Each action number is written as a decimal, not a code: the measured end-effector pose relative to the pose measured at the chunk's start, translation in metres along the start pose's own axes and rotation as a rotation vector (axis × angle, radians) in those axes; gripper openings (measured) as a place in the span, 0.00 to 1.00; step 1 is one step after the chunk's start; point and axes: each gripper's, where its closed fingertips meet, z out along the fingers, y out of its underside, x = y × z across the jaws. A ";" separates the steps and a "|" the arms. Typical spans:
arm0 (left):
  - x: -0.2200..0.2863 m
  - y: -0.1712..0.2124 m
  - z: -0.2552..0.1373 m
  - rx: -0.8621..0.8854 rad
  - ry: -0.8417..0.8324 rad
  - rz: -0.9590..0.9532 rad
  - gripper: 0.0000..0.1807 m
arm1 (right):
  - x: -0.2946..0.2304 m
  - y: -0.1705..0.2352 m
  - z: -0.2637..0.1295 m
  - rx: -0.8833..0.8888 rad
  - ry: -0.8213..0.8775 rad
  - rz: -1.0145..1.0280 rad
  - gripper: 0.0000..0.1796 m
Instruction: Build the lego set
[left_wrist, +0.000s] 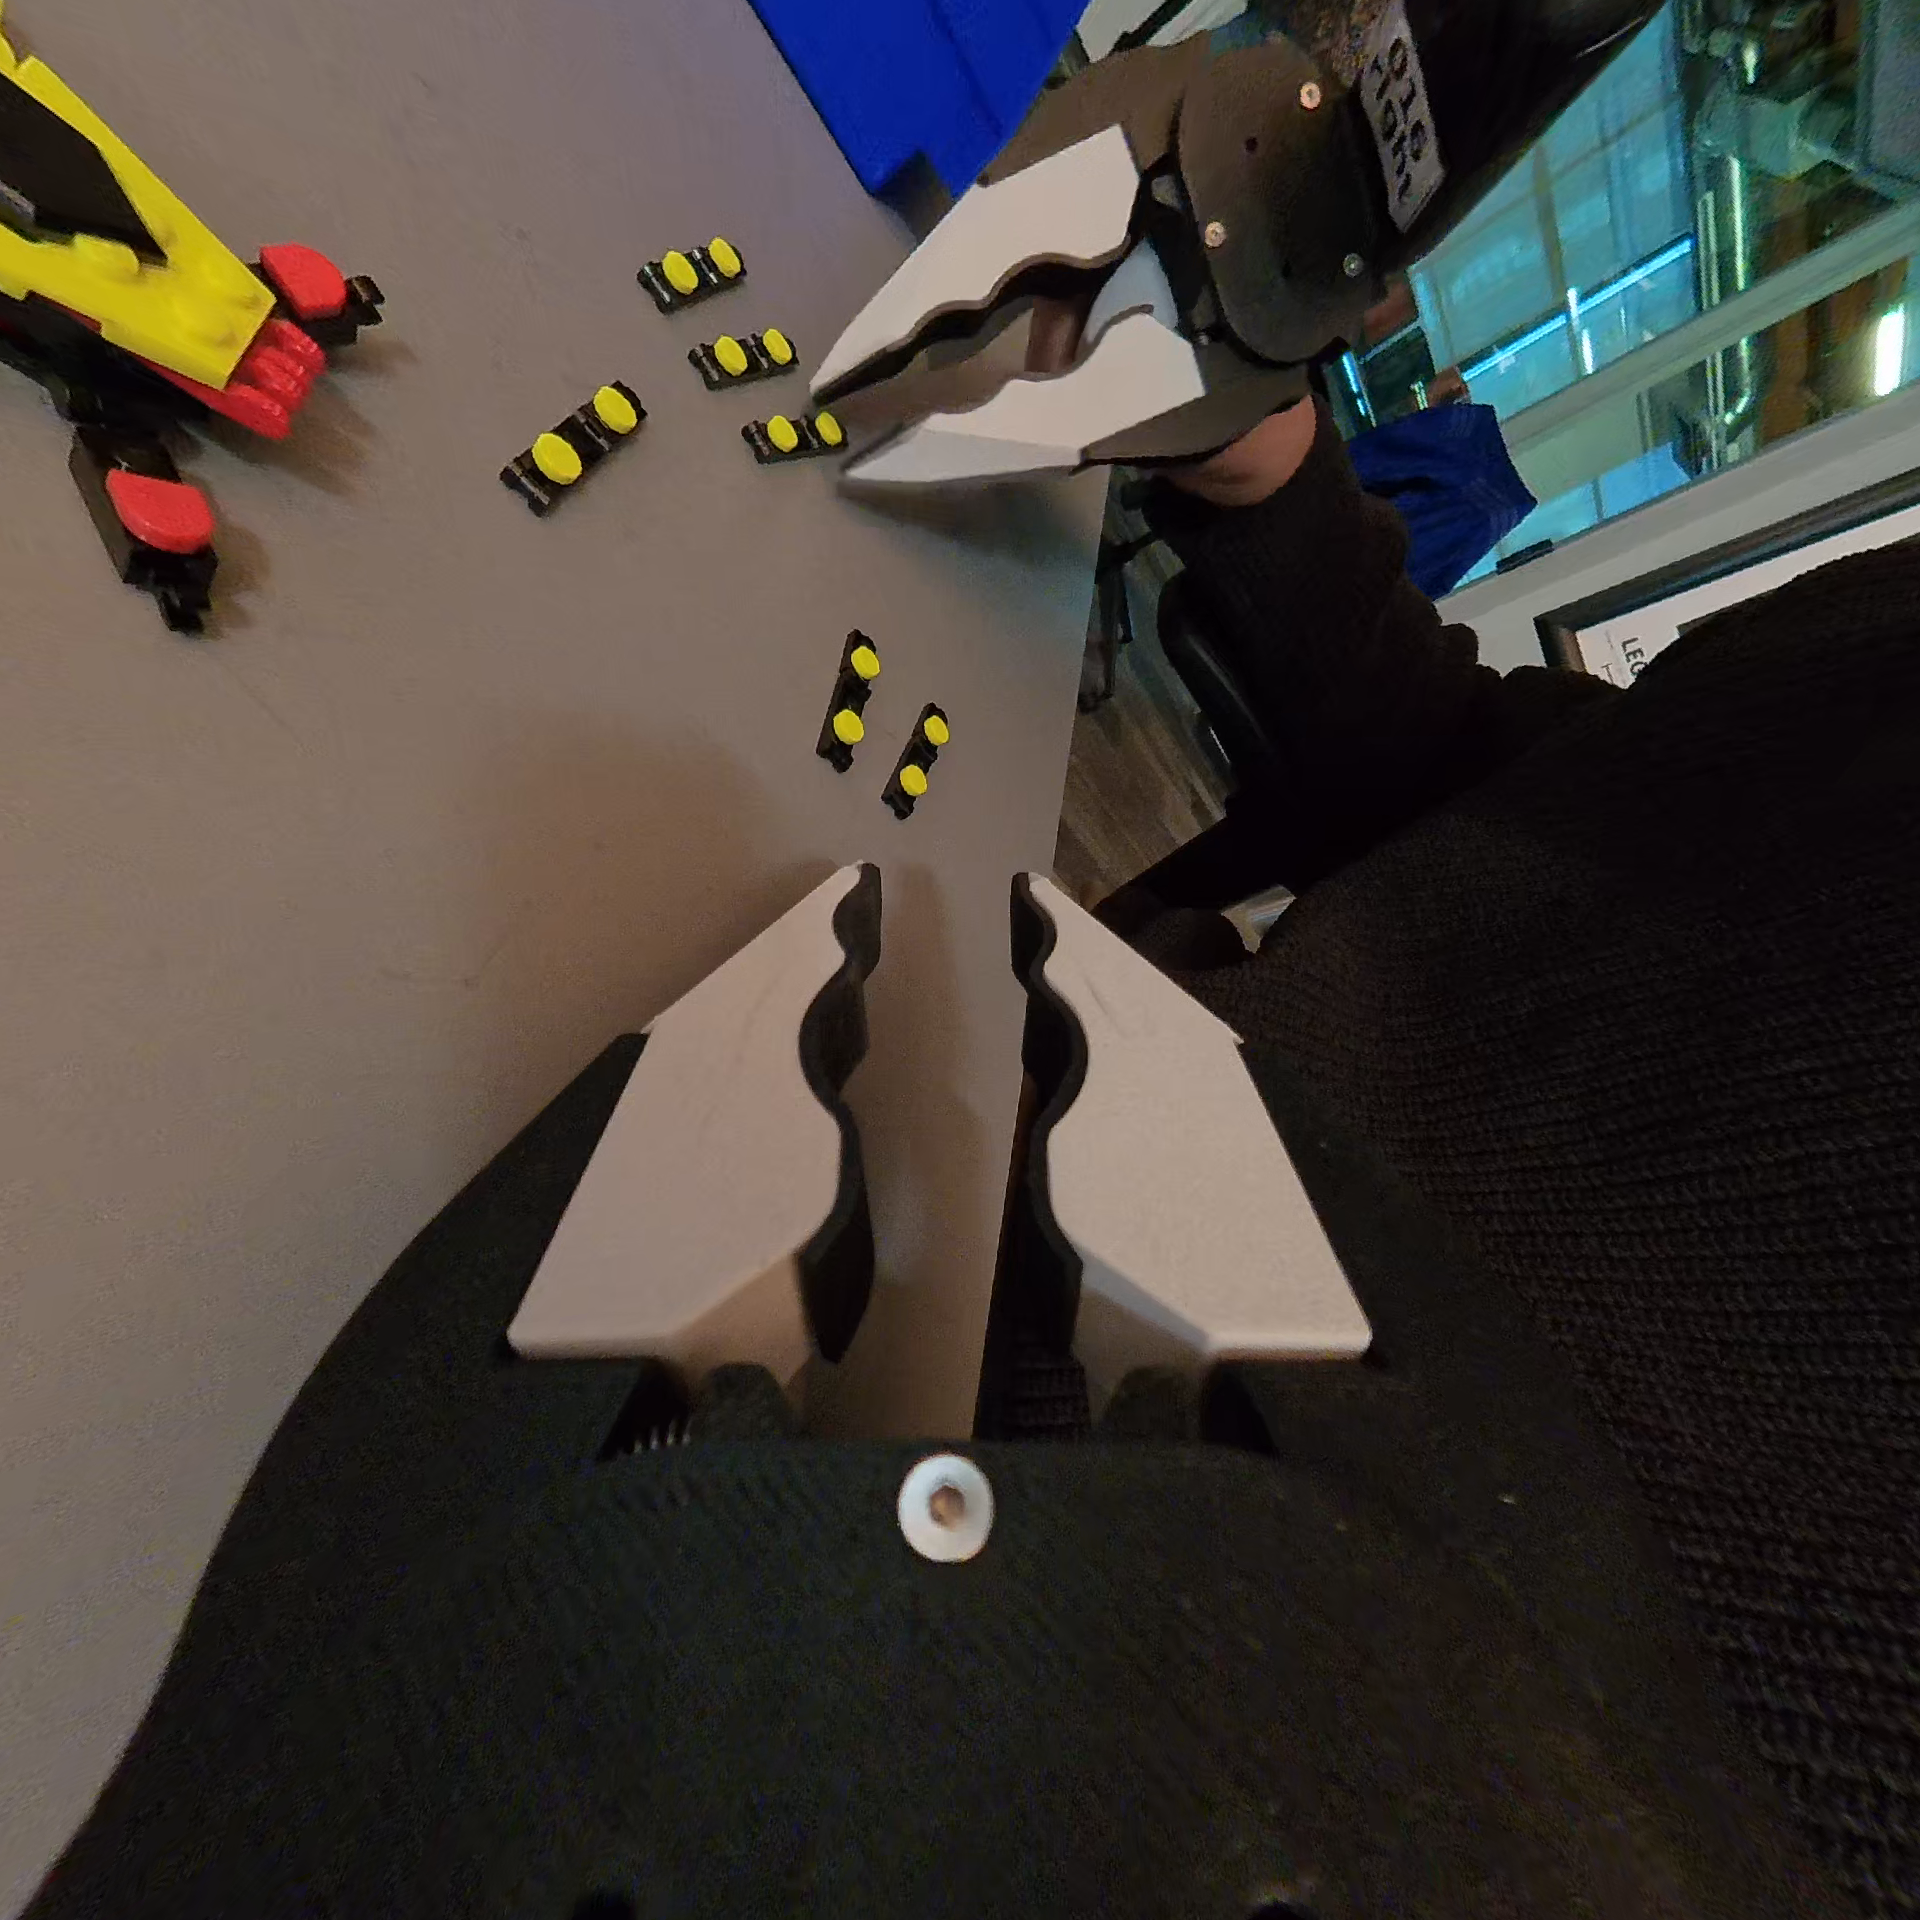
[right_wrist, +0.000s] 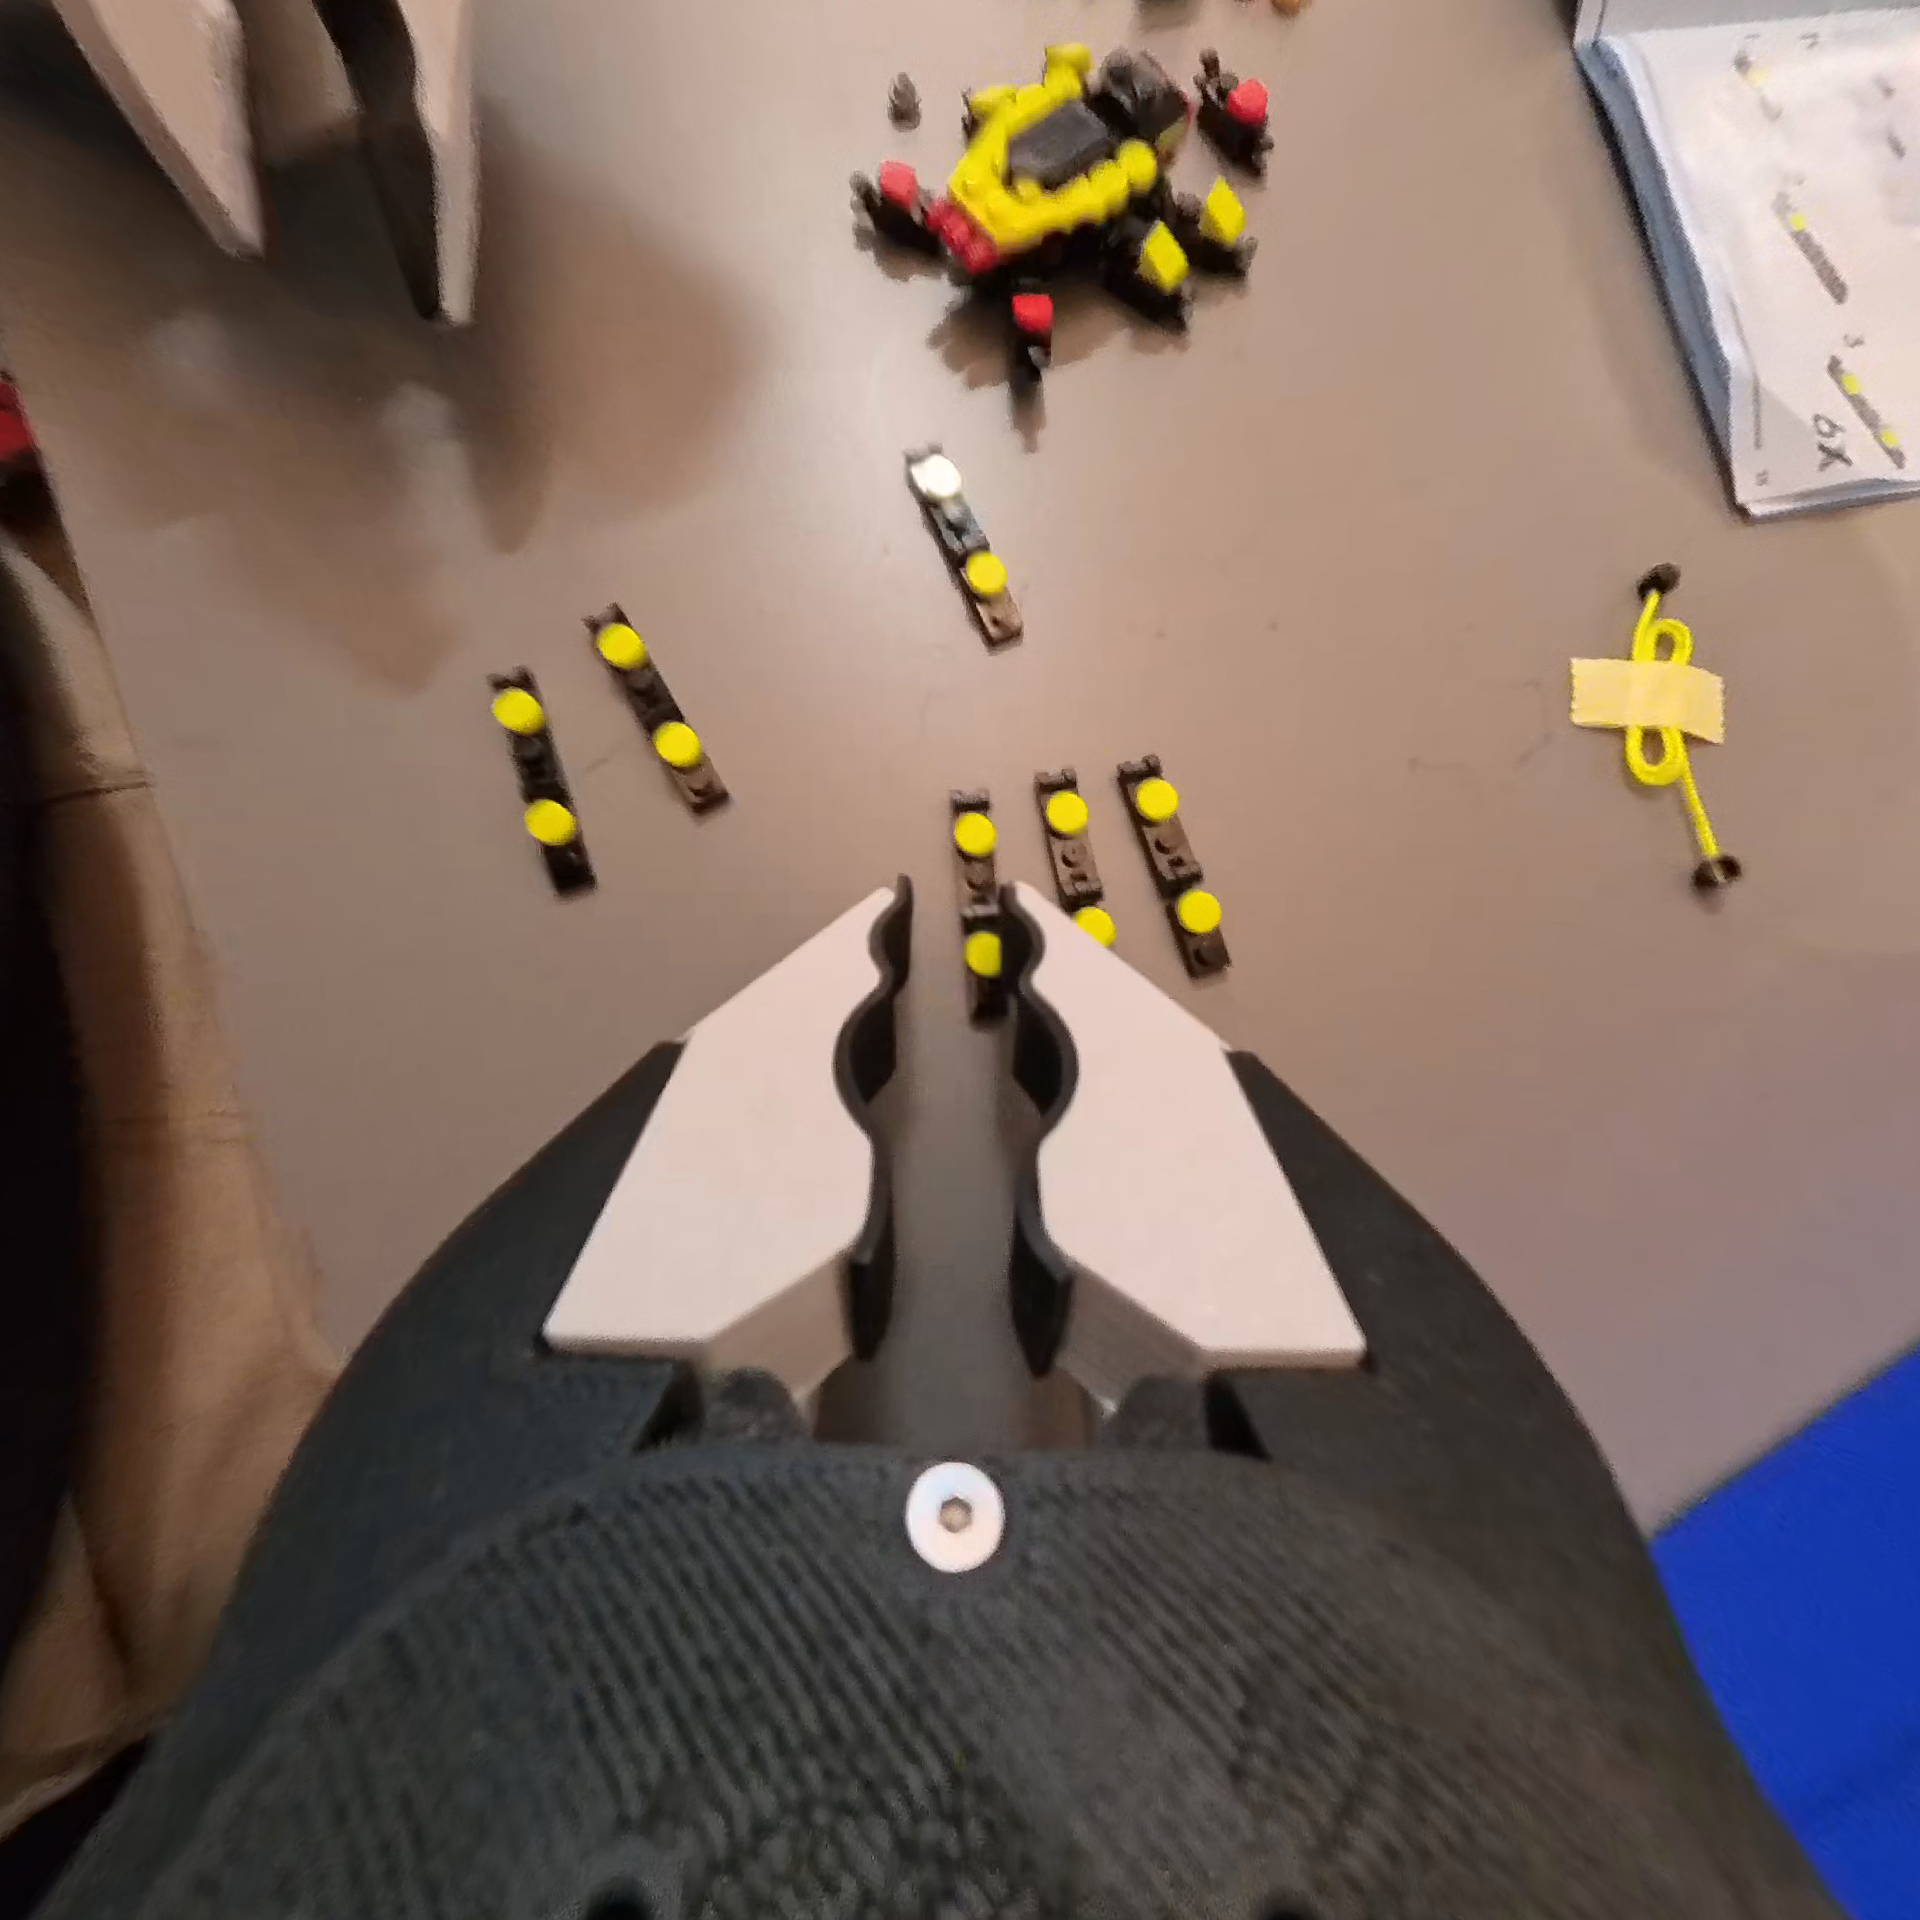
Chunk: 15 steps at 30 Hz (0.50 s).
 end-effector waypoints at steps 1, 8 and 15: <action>0.000 0.000 0.000 0.000 0.000 0.000 0.13 | -0.005 -0.007 -0.001 0.029 -0.027 0.008 0.09; -0.001 0.000 0.001 -0.003 -0.001 -0.002 0.13 | -0.051 -0.033 0.014 0.076 -0.175 -0.065 0.10; -0.001 -0.003 -0.001 0.018 -0.011 0.010 0.12 | -0.055 -0.019 0.023 -0.019 -0.169 -0.067 0.04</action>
